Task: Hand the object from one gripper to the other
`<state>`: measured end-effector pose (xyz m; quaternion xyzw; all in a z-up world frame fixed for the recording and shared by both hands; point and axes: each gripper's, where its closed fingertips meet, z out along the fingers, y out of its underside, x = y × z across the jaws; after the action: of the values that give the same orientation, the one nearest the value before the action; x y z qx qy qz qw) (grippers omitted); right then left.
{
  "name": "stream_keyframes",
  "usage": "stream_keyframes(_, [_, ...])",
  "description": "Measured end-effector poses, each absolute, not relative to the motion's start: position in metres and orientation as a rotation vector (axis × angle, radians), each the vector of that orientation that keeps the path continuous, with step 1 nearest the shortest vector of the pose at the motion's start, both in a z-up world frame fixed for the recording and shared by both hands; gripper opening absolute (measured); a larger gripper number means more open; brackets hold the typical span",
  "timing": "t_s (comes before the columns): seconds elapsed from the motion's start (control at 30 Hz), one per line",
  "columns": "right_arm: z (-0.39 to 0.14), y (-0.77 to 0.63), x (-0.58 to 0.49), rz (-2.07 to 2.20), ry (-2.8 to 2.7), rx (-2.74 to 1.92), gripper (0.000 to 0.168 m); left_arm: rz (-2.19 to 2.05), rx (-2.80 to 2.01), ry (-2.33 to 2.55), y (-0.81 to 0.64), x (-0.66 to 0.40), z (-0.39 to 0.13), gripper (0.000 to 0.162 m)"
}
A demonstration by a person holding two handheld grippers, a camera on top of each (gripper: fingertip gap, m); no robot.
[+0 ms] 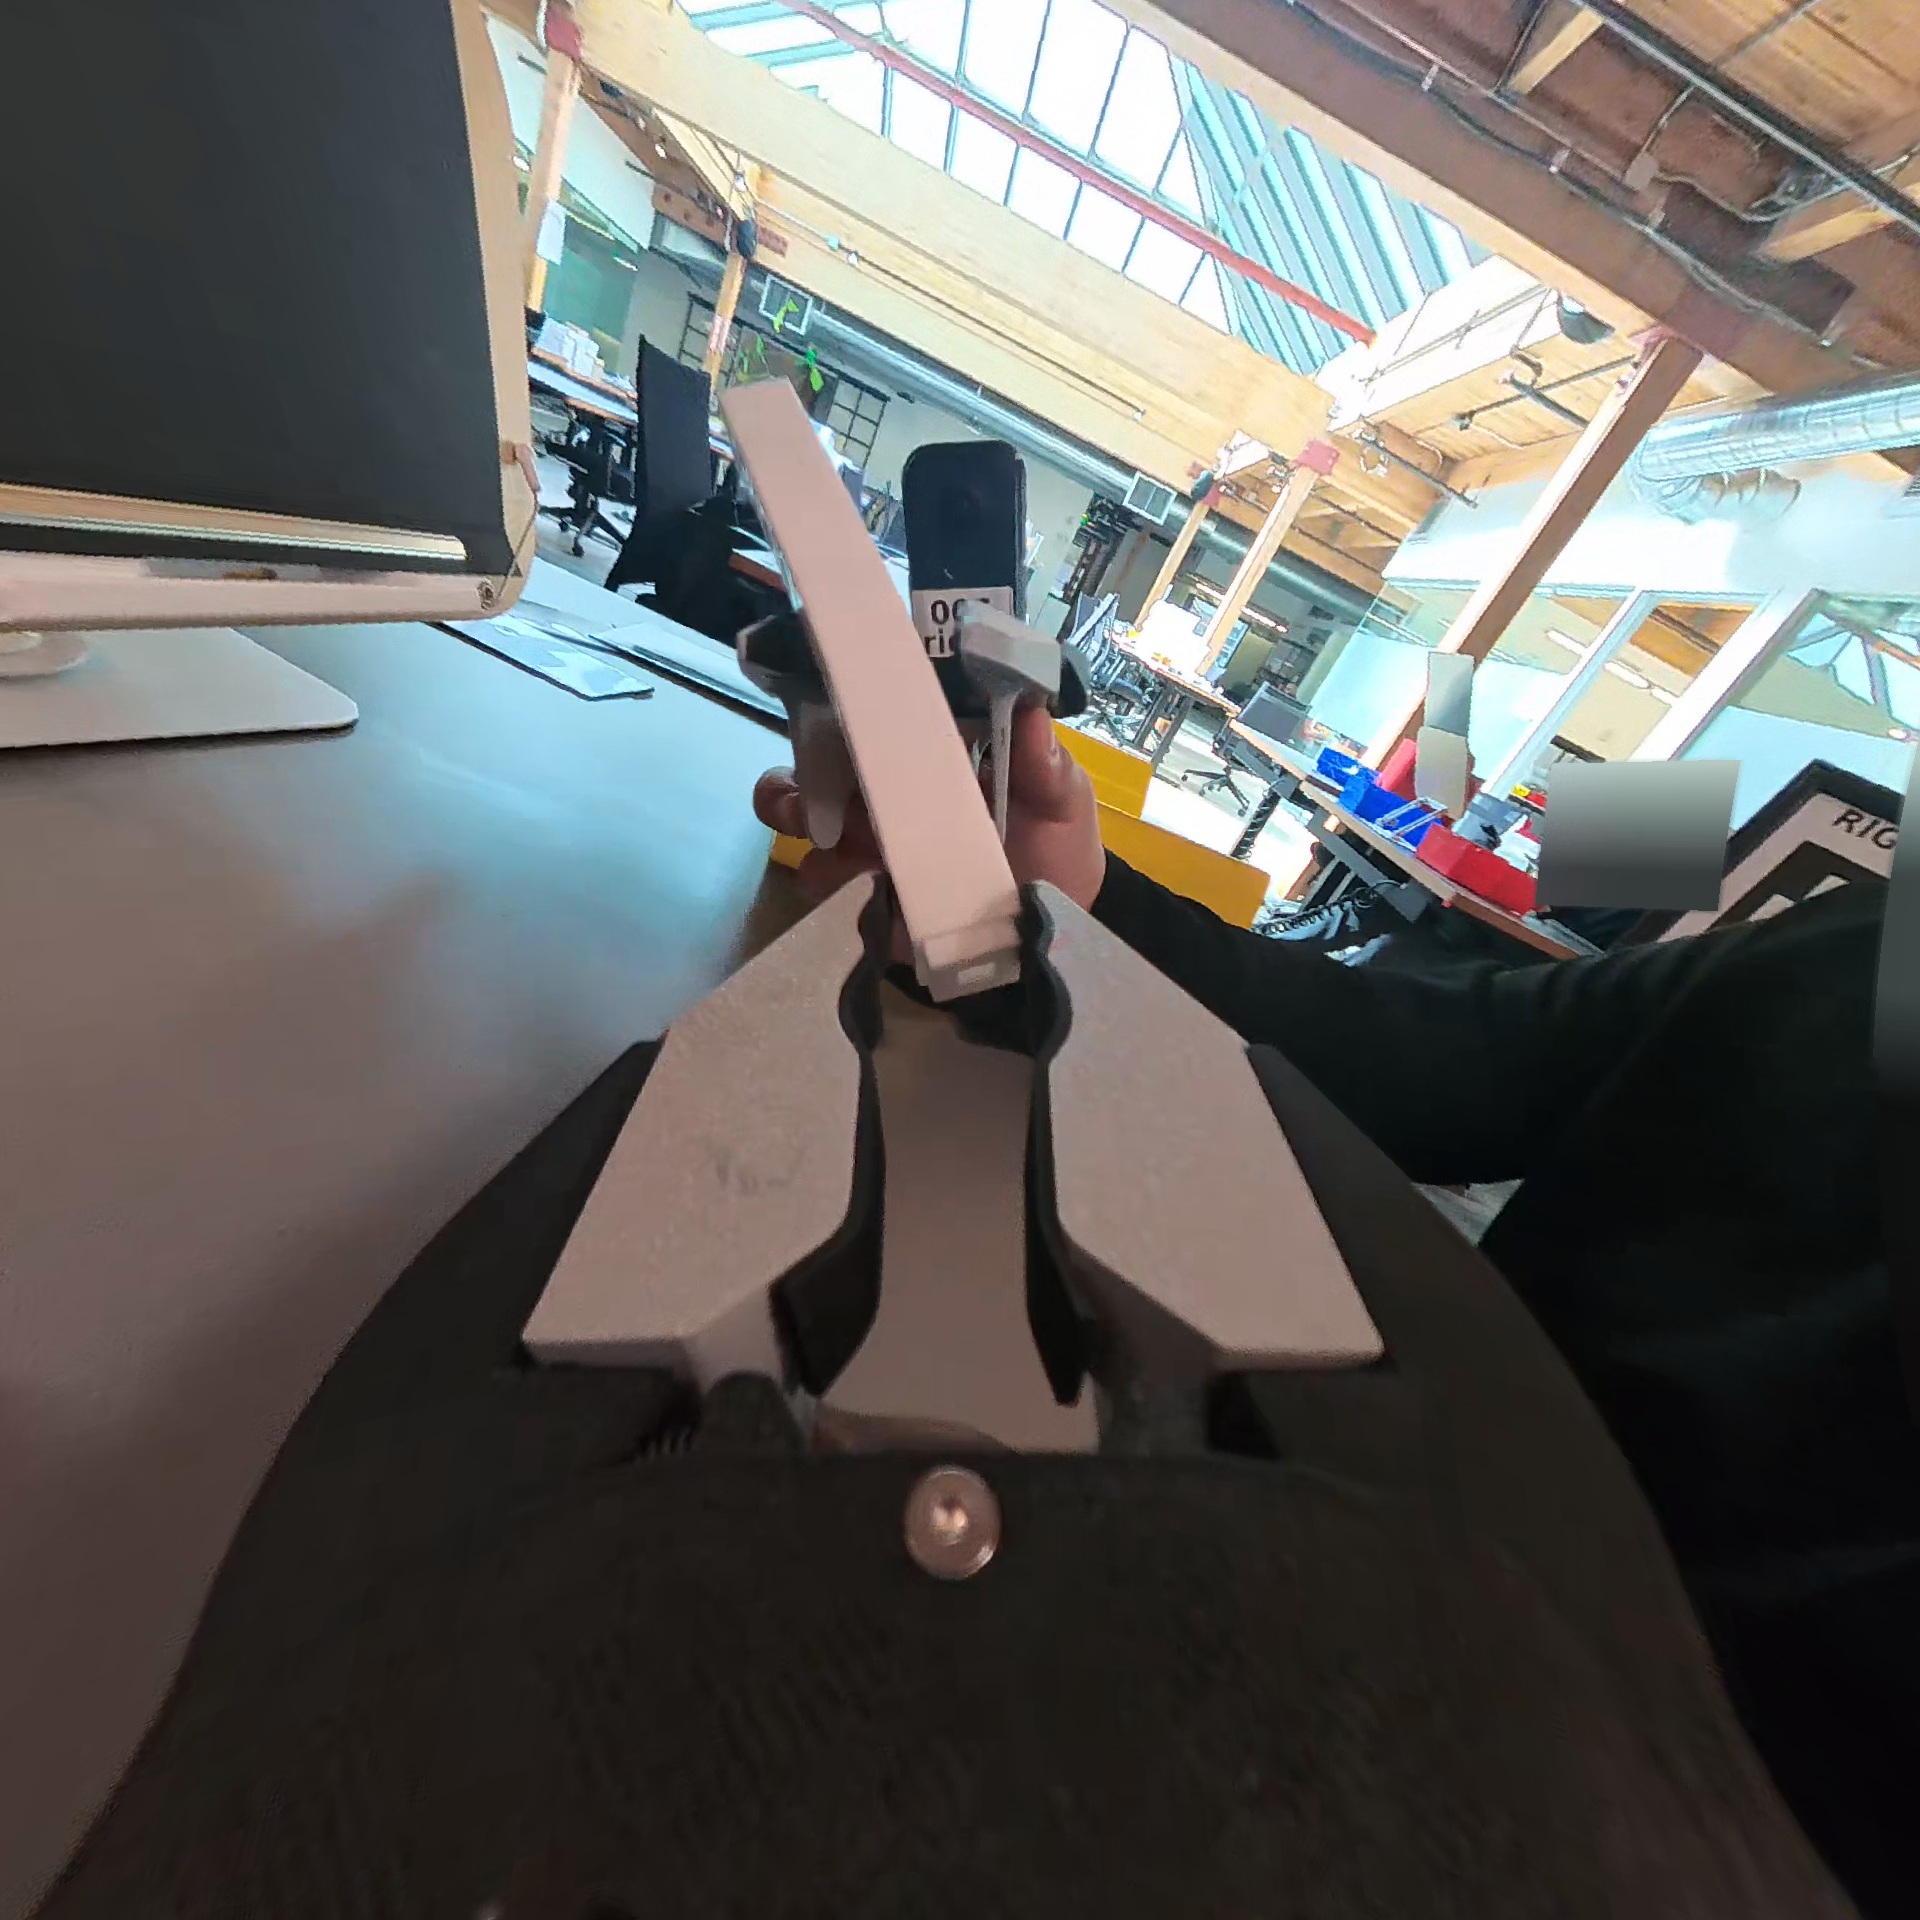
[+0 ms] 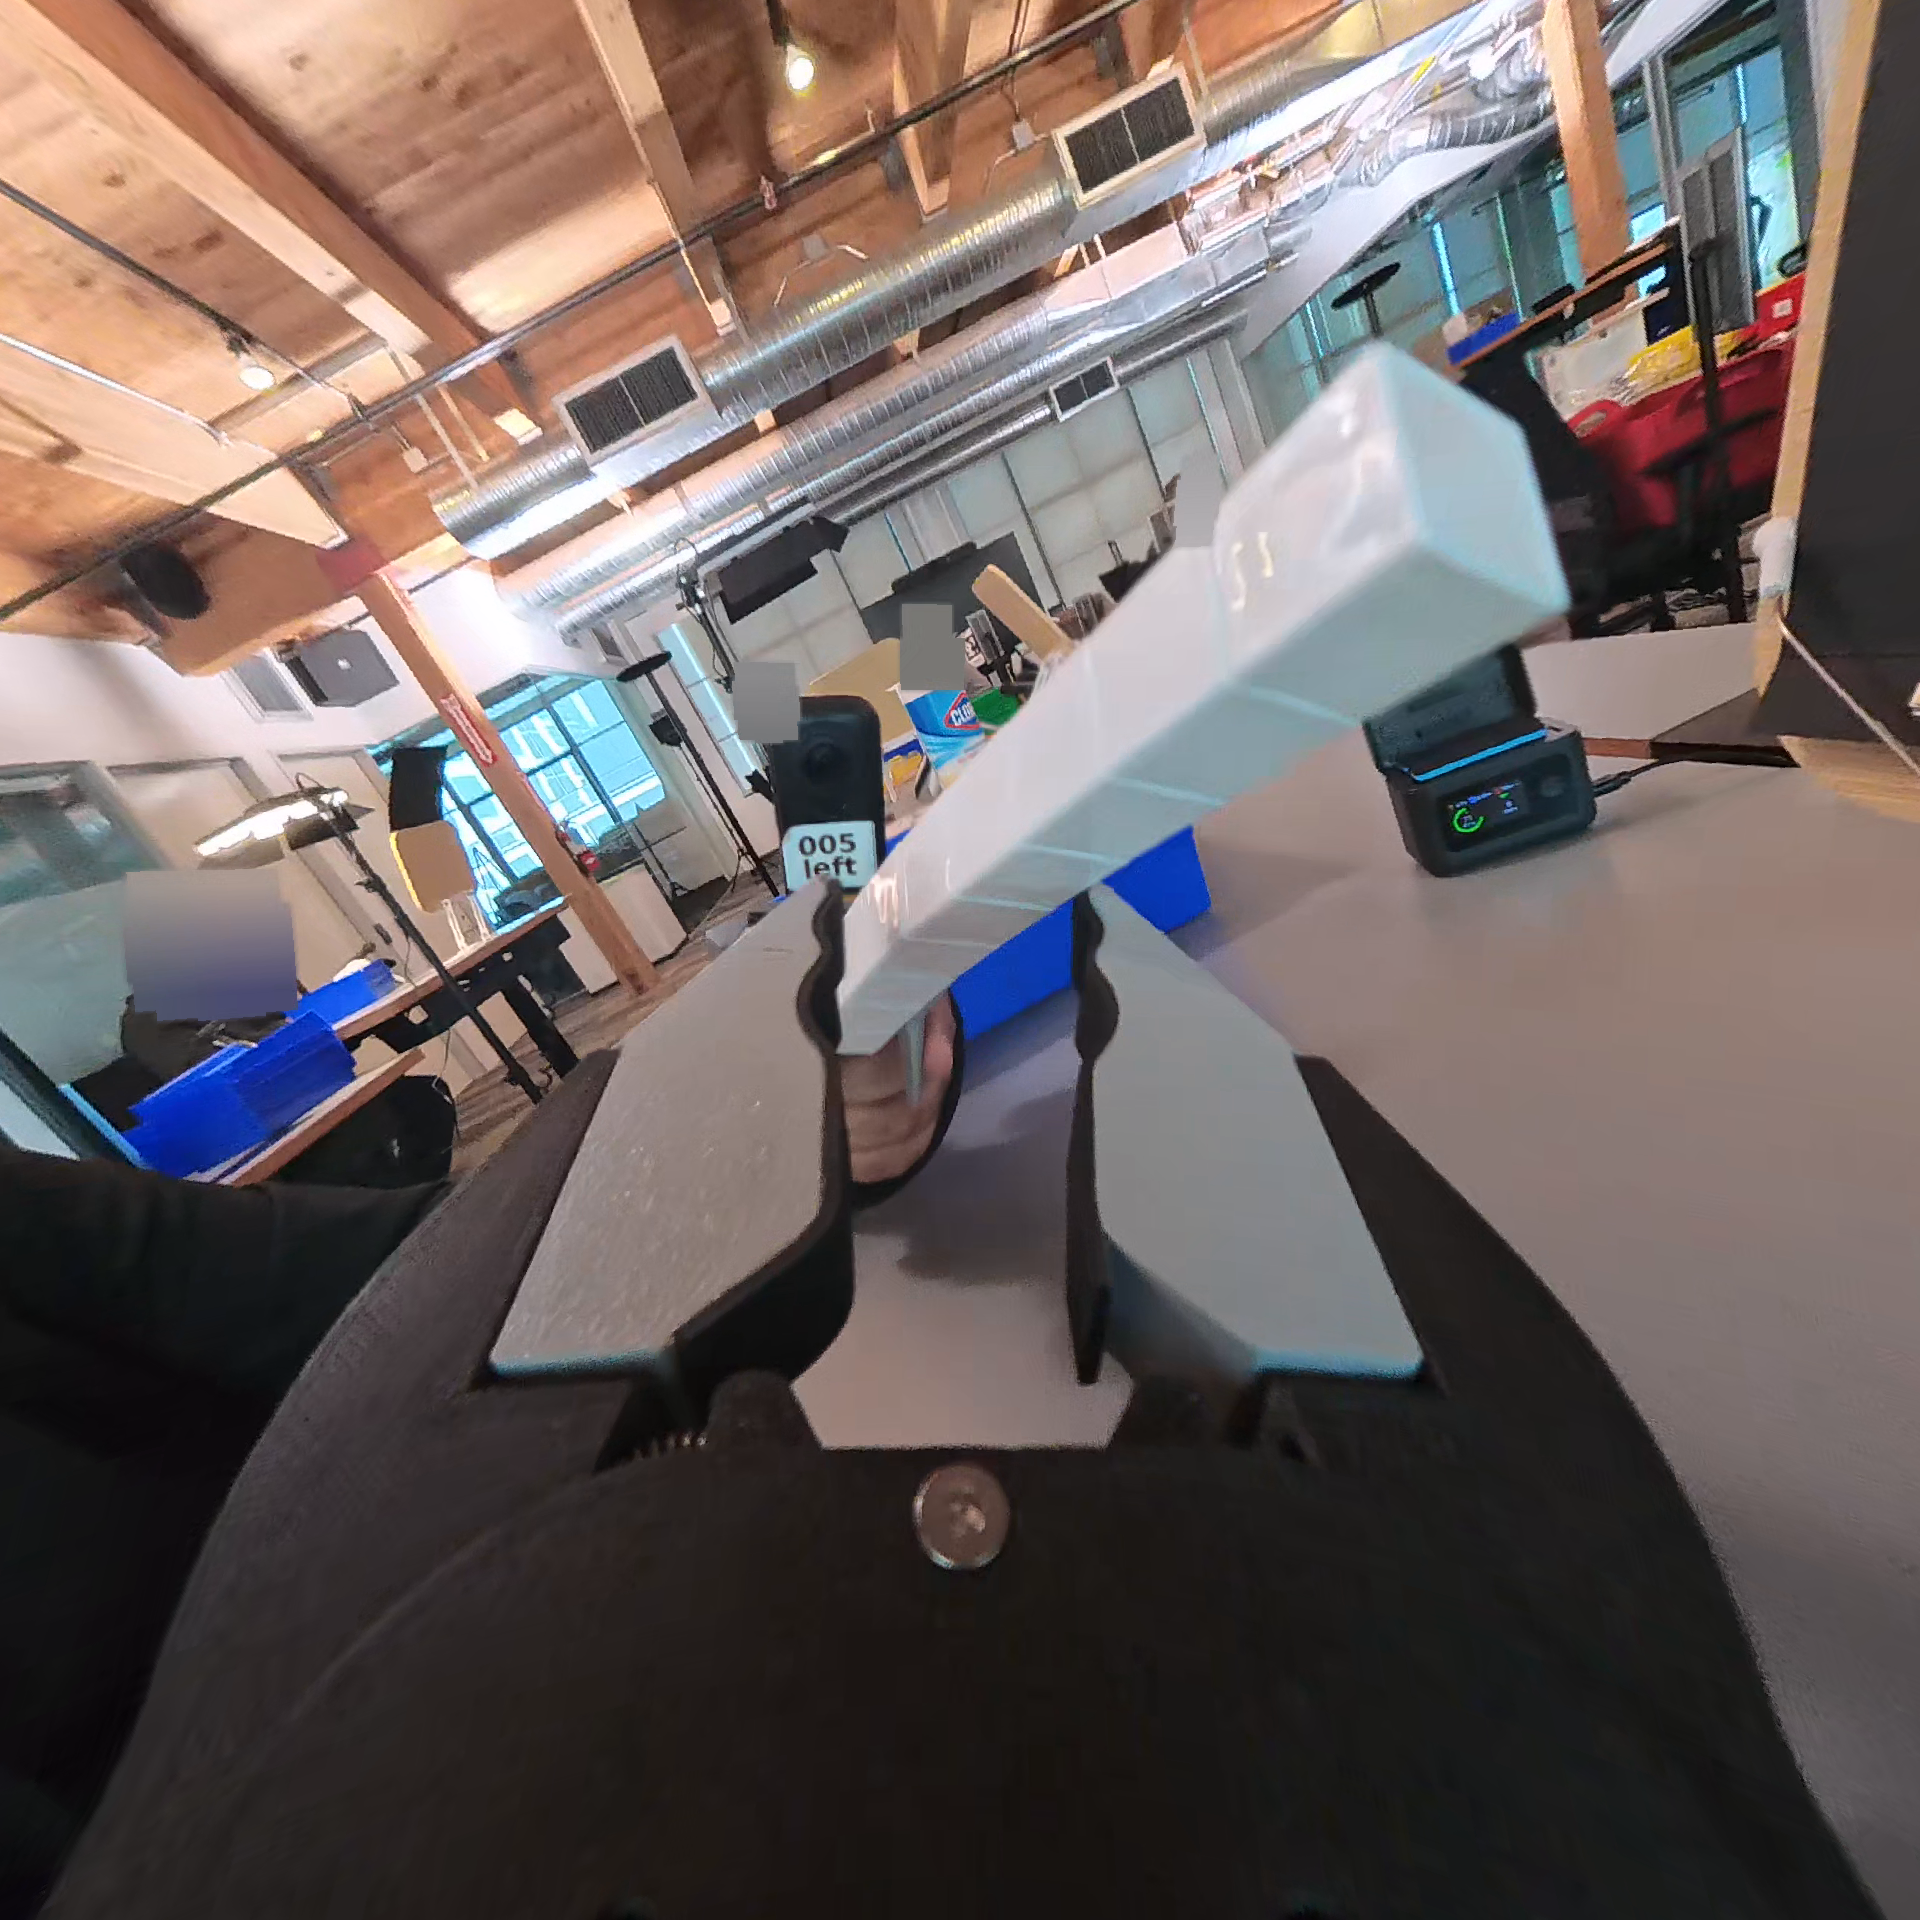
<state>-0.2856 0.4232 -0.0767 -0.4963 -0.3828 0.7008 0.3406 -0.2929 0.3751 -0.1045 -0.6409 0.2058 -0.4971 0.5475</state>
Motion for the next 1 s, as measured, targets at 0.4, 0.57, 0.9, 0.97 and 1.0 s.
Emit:
stream_keyframes(0.4, [-0.075,0.419,-0.284,1.838,-1.039,-1.259,0.020,-1.097,-1.667,0.519,0.382,-0.287,-0.132,0.020])
stream_keyframes(0.57, [-0.076,0.416,-0.285,1.697,-1.118,-1.233,0.019,-1.078,-1.717,0.514,0.385,-0.285,-0.142,0.028])
stream_keyframes(0.9, [-0.101,0.430,-0.286,0.842,-1.402,-1.089,0.017,-1.018,-1.712,0.441,0.393,-0.301,-0.138,0.048])
stream_keyframes(0.97, [-0.117,0.433,-0.287,0.615,-1.506,-1.049,0.018,-1.026,-1.695,0.422,0.393,-0.304,-0.134,0.048])
stream_keyframes(1.0, [-0.125,0.436,-0.287,0.507,-1.550,-1.037,0.018,-1.028,-1.687,0.416,0.393,-0.306,-0.132,0.048])
